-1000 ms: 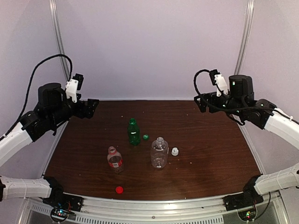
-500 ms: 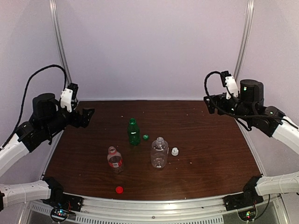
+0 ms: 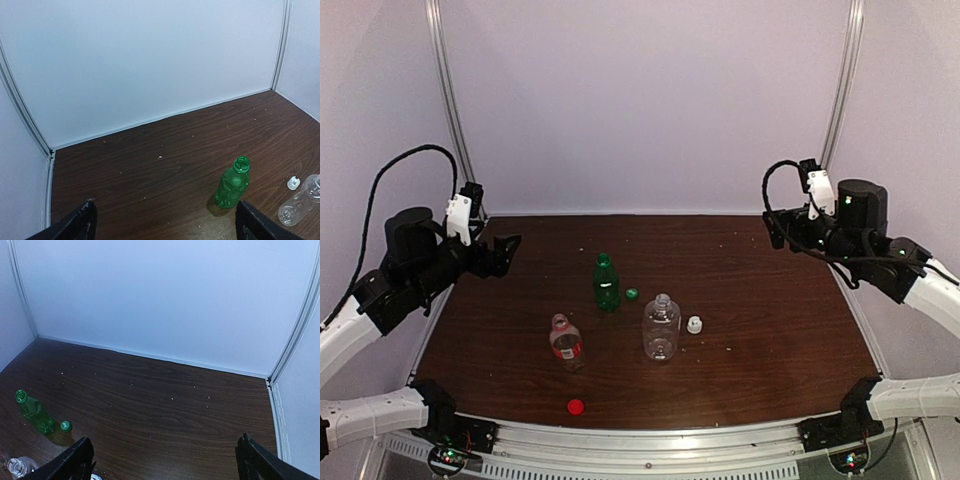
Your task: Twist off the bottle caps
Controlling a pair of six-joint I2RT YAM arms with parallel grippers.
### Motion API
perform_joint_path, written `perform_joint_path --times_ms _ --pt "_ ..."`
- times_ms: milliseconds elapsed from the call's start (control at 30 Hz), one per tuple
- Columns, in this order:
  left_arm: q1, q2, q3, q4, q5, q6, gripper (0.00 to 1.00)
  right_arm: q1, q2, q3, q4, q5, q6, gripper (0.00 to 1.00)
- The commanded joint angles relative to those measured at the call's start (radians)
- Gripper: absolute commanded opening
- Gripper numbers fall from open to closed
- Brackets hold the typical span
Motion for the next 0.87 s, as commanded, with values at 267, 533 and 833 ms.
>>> perform_joint_path --times_ms 267,533,833 --pt "0.007 0.000 -0.007 0.061 0.019 0.002 0.98 -0.005 -0.004 -0.017 0.026 0.018 0.000 1.00" --pt "0.007 0.000 -0.009 0.063 0.019 0.002 0.98 -0.005 -0.001 -0.017 0.025 0.018 0.002 1.00" --pt "0.007 -0.001 -0.009 0.064 0.019 0.002 0.98 -0.005 0.009 -0.016 0.018 0.015 0.004 1.00"
